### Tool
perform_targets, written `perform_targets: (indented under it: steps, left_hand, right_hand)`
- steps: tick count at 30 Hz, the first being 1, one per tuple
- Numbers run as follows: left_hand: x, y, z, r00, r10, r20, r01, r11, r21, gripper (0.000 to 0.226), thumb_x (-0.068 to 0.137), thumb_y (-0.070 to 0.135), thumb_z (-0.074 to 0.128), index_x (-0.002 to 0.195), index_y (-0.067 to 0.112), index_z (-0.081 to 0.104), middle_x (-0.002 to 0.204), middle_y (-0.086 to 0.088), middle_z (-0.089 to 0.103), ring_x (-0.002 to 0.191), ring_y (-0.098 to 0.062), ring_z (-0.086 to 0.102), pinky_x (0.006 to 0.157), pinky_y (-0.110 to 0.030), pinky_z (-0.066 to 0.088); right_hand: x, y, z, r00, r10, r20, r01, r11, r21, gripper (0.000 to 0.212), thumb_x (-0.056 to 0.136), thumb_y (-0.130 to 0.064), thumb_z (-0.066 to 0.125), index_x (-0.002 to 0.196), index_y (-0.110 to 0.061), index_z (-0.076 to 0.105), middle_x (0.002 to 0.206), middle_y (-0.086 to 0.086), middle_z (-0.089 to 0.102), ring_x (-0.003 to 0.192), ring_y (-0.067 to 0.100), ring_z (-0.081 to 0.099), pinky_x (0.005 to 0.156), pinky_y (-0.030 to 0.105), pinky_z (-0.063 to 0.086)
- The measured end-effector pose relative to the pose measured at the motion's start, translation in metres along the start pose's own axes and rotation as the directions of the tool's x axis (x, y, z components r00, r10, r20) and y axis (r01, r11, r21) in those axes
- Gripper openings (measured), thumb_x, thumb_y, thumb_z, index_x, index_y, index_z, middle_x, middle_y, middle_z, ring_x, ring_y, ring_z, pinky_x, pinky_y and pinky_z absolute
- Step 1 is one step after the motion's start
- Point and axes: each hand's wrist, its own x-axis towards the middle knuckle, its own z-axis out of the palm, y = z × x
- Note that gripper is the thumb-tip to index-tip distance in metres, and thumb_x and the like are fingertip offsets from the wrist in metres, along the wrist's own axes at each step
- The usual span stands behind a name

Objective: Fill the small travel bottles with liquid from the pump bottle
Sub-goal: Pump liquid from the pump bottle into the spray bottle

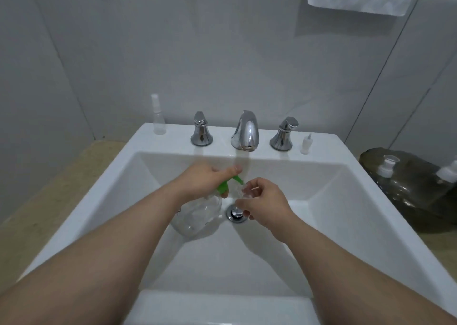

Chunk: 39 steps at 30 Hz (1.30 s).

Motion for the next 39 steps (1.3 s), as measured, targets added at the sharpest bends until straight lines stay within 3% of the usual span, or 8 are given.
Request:
perform_targets:
  steps: [5,8,11,16,23,26,33,39]
  left_hand:
    - [0.002,-0.006,0.003,0.998,0.010,-0.065,0.000,0.988,0.152,0.084,0.091,0.085,0.037,0.067,0.017,0.081,0.075,0.005,0.076,0.078,-0.018,0.067,0.091,-0.040,0.055]
    - [0.000,-0.008,0.002,0.999,0.025,-0.043,-0.015,0.976,0.218,0.093,0.089,0.089,0.022,0.069,0.020,0.080,0.086,0.003,0.076,0.085,-0.020,0.066,0.099,-0.043,0.052]
    - [0.002,-0.011,-0.001,0.999,0.024,-0.035,-0.016,0.975,0.222,0.101,0.081,0.095,0.011,0.070,0.023,0.080,0.091,0.003,0.077,0.090,-0.021,0.067,0.102,-0.043,0.050]
    - [0.003,-0.015,-0.001,0.999,0.040,-0.031,-0.034,0.985,0.171,0.090,0.077,0.088,0.021,0.067,0.020,0.080,0.079,0.003,0.078,0.082,-0.023,0.068,0.098,-0.045,0.053]
    - [0.003,-0.007,0.001,0.999,0.033,-0.018,-0.030,0.984,0.174,0.077,0.092,0.071,0.031,0.065,0.016,0.079,0.066,0.006,0.073,0.078,-0.024,0.064,0.096,-0.044,0.054]
    - [0.005,-0.008,0.000,0.999,0.051,0.012,-0.053,0.979,0.198,0.071,0.104,0.057,0.034,0.068,0.014,0.077,0.063,0.009,0.072,0.077,-0.022,0.061,0.096,-0.044,0.053]
    - [0.007,-0.012,0.001,1.000,0.028,0.005,-0.028,0.984,0.173,0.079,0.086,0.071,0.028,0.064,0.016,0.079,0.075,0.003,0.077,0.081,-0.024,0.064,0.093,-0.045,0.055]
    - [0.010,-0.014,0.000,1.000,0.022,0.001,-0.022,0.994,0.108,0.078,0.089,0.070,0.031,0.063,0.015,0.079,0.076,-0.001,0.077,0.071,-0.020,0.059,0.081,-0.040,0.054]
  right_hand:
    - [0.002,-0.007,-0.005,1.000,-0.013,0.010,0.013,1.000,-0.018,0.024,0.077,-0.005,0.080,0.090,-0.017,0.065,0.095,0.011,0.066,0.064,0.023,0.066,0.058,0.031,0.054]
    - [-0.001,-0.011,-0.008,0.999,-0.008,0.037,0.007,0.999,0.034,0.023,0.079,0.003,0.078,0.091,-0.012,0.065,0.093,0.013,0.061,0.057,0.020,0.062,0.052,0.021,0.051]
    - [-0.004,-0.015,-0.011,0.998,0.002,0.065,-0.007,0.996,0.089,0.025,0.078,0.009,0.077,0.093,-0.009,0.068,0.094,0.014,0.061,0.061,0.022,0.064,0.057,0.027,0.056]
    - [-0.007,-0.016,-0.013,0.994,0.010,0.112,-0.029,0.984,0.175,0.027,0.078,0.016,0.073,0.096,-0.004,0.069,0.096,0.016,0.060,0.073,0.026,0.066,0.068,0.034,0.062]
    - [-0.011,-0.017,-0.011,0.995,-0.006,0.100,-0.009,0.989,0.146,0.025,0.078,0.012,0.077,0.096,-0.004,0.069,0.090,0.011,0.063,0.063,0.024,0.066,0.064,0.032,0.060]
    - [-0.012,-0.019,-0.009,0.996,-0.021,0.092,0.016,0.998,0.056,0.025,0.079,0.006,0.078,0.098,-0.006,0.068,0.088,0.007,0.065,0.057,0.021,0.066,0.053,0.027,0.051]
    - [-0.011,-0.018,-0.010,0.997,-0.056,0.055,0.056,0.998,0.002,0.025,0.077,0.001,0.082,0.096,-0.012,0.072,0.090,0.005,0.069,0.058,0.011,0.059,0.047,0.013,0.041]
    - [-0.008,-0.015,-0.008,0.997,-0.075,0.033,0.075,0.997,-0.012,0.025,0.075,-0.004,0.083,0.093,-0.018,0.074,0.090,0.005,0.072,0.065,0.010,0.061,0.059,0.020,0.046]
